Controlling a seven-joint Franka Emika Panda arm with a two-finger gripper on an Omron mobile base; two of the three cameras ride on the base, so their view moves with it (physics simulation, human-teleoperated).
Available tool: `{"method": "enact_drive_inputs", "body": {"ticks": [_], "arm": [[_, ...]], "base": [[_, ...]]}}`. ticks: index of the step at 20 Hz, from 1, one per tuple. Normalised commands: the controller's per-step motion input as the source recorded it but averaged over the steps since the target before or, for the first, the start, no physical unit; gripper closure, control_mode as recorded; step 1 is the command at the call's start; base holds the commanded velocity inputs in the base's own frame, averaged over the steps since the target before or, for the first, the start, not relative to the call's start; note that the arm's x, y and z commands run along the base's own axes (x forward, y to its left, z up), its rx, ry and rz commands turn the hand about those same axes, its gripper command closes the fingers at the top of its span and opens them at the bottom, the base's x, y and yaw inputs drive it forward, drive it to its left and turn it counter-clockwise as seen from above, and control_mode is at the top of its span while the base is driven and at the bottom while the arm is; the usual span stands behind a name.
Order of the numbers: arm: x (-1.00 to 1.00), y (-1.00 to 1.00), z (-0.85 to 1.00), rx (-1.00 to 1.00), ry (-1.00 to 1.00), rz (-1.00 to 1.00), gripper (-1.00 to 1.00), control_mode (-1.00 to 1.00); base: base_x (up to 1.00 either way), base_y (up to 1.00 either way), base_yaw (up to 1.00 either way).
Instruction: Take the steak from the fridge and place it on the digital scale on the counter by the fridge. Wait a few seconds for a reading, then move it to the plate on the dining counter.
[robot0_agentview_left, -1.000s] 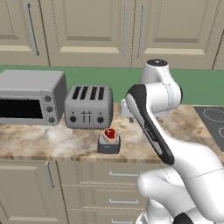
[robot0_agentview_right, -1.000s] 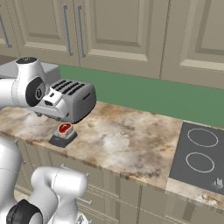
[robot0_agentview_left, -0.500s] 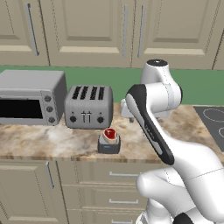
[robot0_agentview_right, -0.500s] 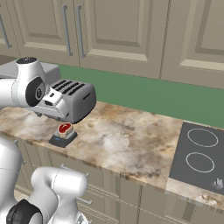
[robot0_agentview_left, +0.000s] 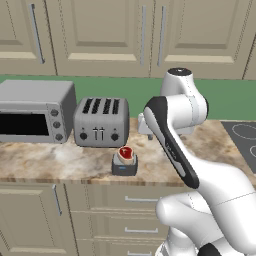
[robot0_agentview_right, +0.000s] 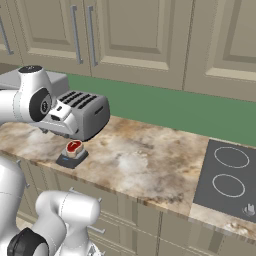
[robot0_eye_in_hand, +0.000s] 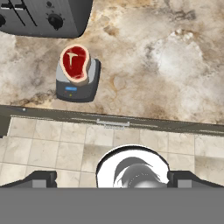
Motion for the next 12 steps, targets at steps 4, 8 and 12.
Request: {"method": "enact_drive_inputs", "body": {"ticks": [4,8,12], "arm": [[0.0,0.0,0.0,0.0,0.0,0.0,-1.0,-1.0],[0.0,0.0,0.0,0.0,0.0,0.0,-1.0,-1.0],[0.0,0.0,0.0,0.0,0.0,0.0,-1.0,-1.0]], "base": [[0.0,0.0,0.0],[0.0,0.0,0.0],[0.0,0.0,0.0]]}}
